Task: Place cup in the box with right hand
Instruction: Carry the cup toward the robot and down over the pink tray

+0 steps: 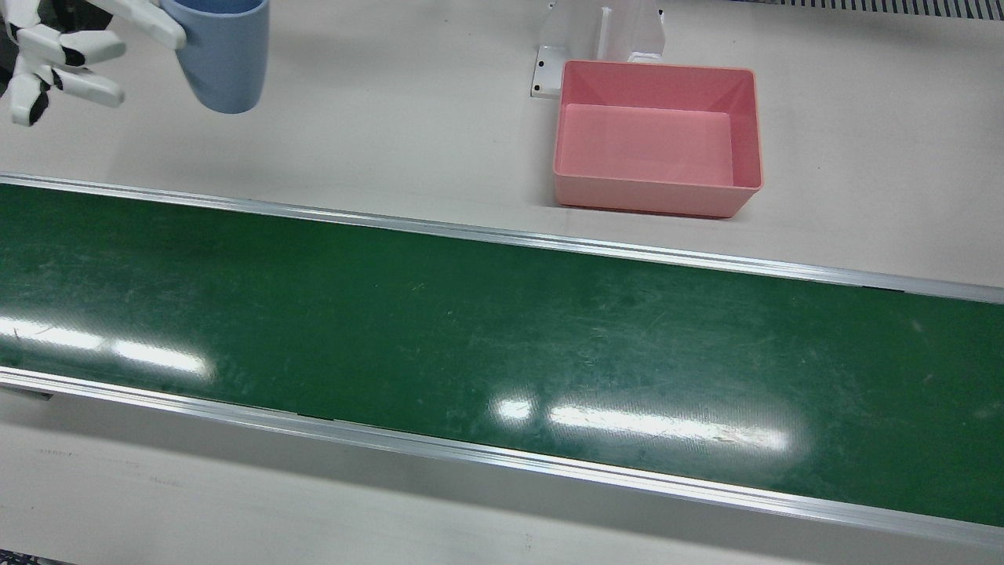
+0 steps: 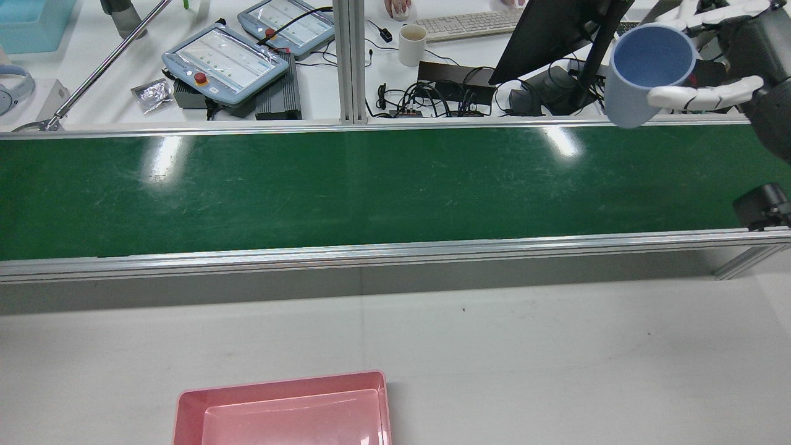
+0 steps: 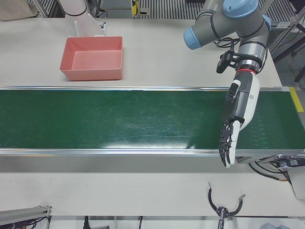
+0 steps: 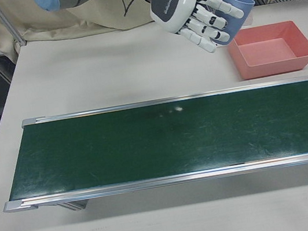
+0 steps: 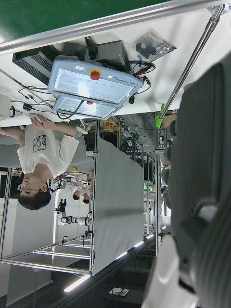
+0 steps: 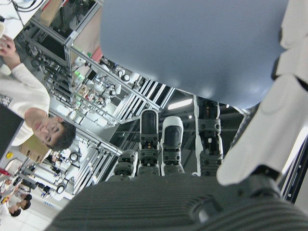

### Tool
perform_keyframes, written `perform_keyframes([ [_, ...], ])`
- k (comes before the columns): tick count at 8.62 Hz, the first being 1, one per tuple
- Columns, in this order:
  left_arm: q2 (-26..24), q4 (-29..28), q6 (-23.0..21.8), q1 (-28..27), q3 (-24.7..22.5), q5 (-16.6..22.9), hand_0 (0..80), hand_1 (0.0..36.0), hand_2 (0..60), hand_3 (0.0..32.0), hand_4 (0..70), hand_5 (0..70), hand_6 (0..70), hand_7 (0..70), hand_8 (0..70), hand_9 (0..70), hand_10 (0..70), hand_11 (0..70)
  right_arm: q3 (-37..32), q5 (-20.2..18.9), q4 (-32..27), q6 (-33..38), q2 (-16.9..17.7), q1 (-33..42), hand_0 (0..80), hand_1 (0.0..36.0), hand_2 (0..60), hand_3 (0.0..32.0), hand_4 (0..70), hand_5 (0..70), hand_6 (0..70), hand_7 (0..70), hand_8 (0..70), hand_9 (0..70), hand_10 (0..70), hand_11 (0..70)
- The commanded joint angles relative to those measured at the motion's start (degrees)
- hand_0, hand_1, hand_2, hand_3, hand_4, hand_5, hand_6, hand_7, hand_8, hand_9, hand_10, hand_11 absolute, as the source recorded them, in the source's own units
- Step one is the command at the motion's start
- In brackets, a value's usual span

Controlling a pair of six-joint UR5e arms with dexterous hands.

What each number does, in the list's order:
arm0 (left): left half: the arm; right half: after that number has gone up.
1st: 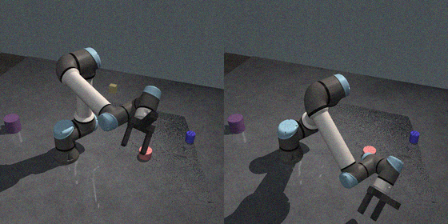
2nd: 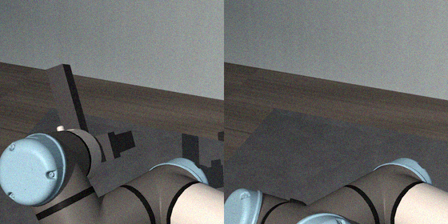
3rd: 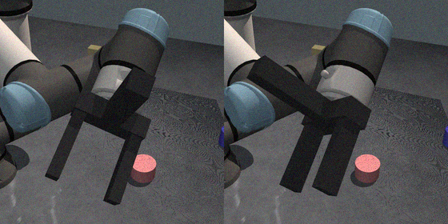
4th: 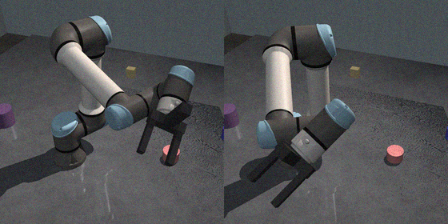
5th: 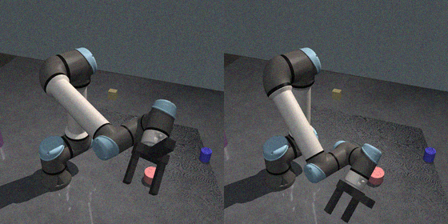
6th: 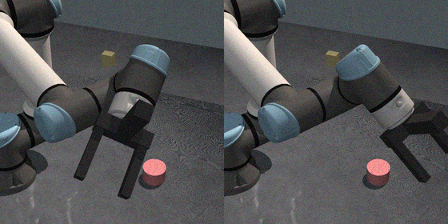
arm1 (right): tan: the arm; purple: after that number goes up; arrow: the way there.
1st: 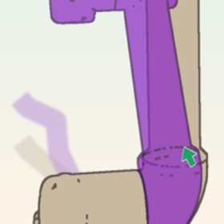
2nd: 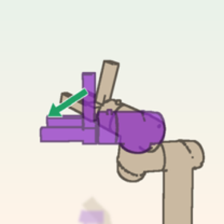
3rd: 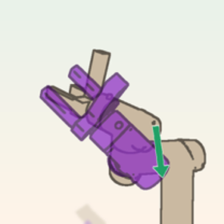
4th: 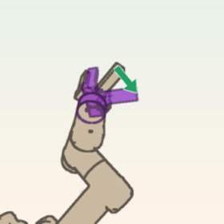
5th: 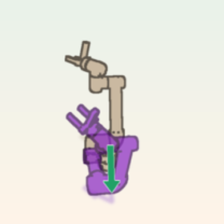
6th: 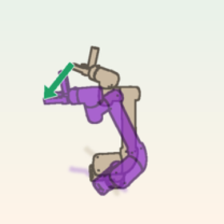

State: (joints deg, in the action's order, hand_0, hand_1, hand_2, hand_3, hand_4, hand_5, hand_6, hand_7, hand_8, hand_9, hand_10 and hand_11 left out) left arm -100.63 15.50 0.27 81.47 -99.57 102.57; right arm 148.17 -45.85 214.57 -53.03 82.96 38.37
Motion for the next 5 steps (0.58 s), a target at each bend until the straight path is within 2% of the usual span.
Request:
perform_keyframes([
  [1, 0.1, 0.0, 0.0, 0.0, 0.0, 0.0, 0.0, 0.0, 0.0, 0.0, 0.0, 0.0, 0.0, 0.0, 0.0, 0.0, 0.0, 0.0, 0.3, 6.5, -0.6, -11.1, -5.2, -17.8, 53.7, 17.4, 39.8, 0.0, 70.0, 2.7, 18.9, 70.0, 20.0, 41.0, 9.2, 13.0],
  [2, 0.0, 0.0, 0.0, 0.0, -0.1, 0.0, 0.0, 0.0, 0.0, 0.0, 0.0, 0.0, 0.0, 0.0, 0.0, 0.0, 0.0, 0.0, 0.2, 8.4, -2.4, -16.5, -7.7, -22.9, 53.5, 16.5, 37.7, 0.0, 70.0, 2.6, 18.9, 70.0, 19.9, 40.9, 9.6, 13.5],
  [4, 0.0, 0.1, 0.0, -0.1, 0.0, 0.0, 0.0, 0.0, 0.0, 0.0, 0.0, 0.0, 0.0, 0.0, 0.0, 0.0, 0.0, 0.0, -0.8, 10.0, -13.6, -28.4, -7.8, -31.0, 52.8, 16.3, 39.0, 0.0, 70.0, 2.5, 18.6, 70.0, 19.8, 40.5, 10.5, 14.7],
  [5, 0.0, 0.0, 0.0, -0.1, 0.0, 0.0, 0.0, 0.0, 0.0, 0.0, 0.0, 0.0, 0.0, 0.0, 0.0, 0.0, 0.0, 0.0, -3.6, 12.2, -18.5, -31.5, -7.7, -34.6, 52.8, 16.6, 39.6, 0.0, 70.0, 2.5, 18.5, 70.0, 19.7, 40.3, 10.2, 14.2],
])
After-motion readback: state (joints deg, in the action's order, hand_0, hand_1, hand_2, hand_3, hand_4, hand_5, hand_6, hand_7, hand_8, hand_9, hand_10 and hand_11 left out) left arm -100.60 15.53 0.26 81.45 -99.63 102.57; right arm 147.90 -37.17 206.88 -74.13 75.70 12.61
